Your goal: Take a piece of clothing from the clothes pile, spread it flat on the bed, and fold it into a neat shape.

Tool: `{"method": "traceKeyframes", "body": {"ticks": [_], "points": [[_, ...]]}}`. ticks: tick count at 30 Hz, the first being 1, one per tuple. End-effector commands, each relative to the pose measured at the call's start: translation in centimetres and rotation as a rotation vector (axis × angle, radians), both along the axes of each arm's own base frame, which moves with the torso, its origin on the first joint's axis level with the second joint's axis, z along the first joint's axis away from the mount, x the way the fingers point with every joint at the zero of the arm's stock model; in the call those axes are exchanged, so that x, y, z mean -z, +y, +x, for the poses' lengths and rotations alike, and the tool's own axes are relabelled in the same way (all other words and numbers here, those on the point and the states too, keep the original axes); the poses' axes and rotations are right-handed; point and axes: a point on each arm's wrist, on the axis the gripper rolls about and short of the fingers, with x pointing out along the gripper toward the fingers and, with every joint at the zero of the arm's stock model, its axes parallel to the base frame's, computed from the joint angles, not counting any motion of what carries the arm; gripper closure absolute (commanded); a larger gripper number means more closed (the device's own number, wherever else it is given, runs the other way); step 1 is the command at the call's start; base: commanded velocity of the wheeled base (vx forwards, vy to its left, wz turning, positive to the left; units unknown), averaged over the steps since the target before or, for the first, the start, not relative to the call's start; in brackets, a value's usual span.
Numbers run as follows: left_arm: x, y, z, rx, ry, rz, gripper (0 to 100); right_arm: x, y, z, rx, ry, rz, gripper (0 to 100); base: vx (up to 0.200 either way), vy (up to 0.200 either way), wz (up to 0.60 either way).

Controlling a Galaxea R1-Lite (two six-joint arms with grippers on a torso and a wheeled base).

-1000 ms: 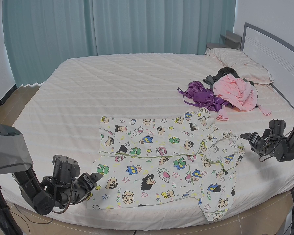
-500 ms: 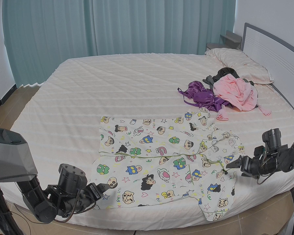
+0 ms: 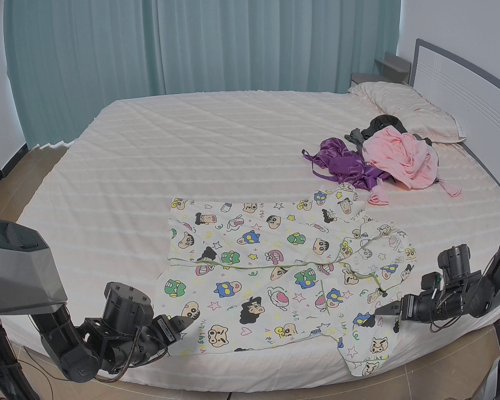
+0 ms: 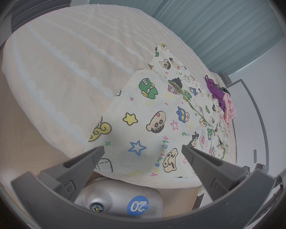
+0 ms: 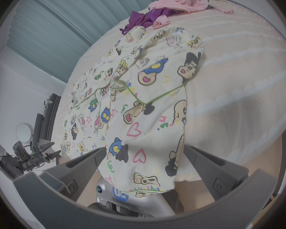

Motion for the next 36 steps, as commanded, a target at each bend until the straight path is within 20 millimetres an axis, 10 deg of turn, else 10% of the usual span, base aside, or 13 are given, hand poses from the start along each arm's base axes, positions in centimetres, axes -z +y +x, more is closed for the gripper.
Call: {"method": "traceKeyframes", "body": {"ticks": [1, 9, 10, 36], "points": [[0.0, -0.1, 0.0, 0.004, -0.002, 0.000, 0, 1.5, 0.2, 0.1, -0.008, 0.056, -0.004, 0, 0.000, 0.000, 0.00], [0.0, -0.2, 0.0, 0.003, -0.004, 0.000, 0, 2.6, 0.4, 0.2, -0.034, 0.089, -0.021, 0, 0.000, 0.000, 0.00], [0.0, -0.2, 0.0, 0.003, -0.004, 0.000, 0, 2.9, 0.5, 0.4, -0.039, 0.089, -0.031, 100, 0.000, 0.000, 0.00], [-0.1, -0.2, 0.1, 0.002, -0.008, 0.002, 0, -6.1, 0.1, -2.0, 0.018, -0.236, 0.131, 100, 0.000, 0.000, 0.00]]}}
